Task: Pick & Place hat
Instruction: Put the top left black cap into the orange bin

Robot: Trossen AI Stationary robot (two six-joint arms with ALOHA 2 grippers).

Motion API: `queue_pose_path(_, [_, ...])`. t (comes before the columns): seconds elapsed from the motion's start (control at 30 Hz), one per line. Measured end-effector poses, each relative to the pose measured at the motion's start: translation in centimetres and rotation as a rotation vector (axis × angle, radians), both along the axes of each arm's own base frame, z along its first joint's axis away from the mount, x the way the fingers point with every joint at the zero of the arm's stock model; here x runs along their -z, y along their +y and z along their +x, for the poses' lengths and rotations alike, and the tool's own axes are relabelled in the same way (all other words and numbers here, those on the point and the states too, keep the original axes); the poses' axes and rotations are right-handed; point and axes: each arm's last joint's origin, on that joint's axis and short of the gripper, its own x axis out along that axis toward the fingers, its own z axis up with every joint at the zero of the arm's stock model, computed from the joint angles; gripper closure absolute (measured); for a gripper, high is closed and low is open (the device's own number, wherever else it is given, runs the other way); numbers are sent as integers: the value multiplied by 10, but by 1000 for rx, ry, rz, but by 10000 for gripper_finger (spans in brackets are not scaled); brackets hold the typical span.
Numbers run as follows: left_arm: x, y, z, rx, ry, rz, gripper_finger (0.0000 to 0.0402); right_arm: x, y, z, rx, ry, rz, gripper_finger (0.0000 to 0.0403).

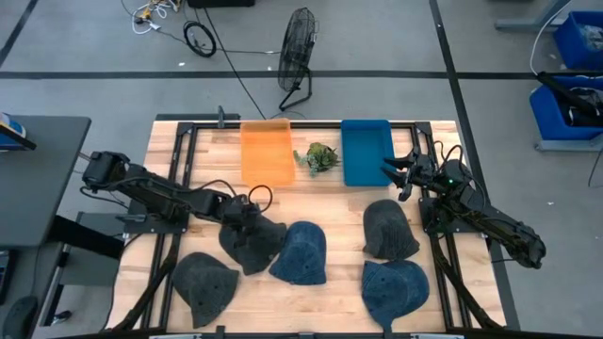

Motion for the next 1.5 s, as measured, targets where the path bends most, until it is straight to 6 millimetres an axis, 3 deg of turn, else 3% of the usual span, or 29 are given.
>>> queue_pose_path(0.17, [-28, -2, 8, 111, -114, 59, 394, 0, 0, 0, 0, 0, 0, 234])
queue_pose_path(0.27, [-67, -2, 15, 232, -167, 189, 396, 0, 0, 0, 1, 0, 0, 234])
queue_pose_path(0.37, [-103, 6, 19, 360, -149, 432, 396, 0, -1, 0, 20, 1, 2, 234])
queue_pose_path(0.5, [-142, 35, 28, 448, -123, 672, 396, 0, -1, 0, 43, 2, 5, 234])
queue_pose_path(0.63, [-159, 81, 30, 444, -88, 784, 396, 0, -1, 0, 45, 2, 5, 234])
queue_pose_path(0.8, [-154, 147, 20, 384, -37, 771, 396, 1, -1, 0, 45, 2, 5, 234])
queue_pose_path(0.97, [-129, 204, 18, 391, 24, 735, 396, 1, -1, -1, 52, 3, 6, 234])
queue_pose_path(1.1, [-101, 241, 31, 387, -18, 725, 396, 1, -1, 0, 53, 5, 7, 234])
queue_pose_path(1.3, [-57, 264, 43, 329, 84, 671, 389, 1, -1, 0, 53, 5, 7, 234])
queue_pose_path(1.5, [-42, 267, 49, 244, 106, 631, 353, 1, -2, 0, 53, 5, 8, 234])
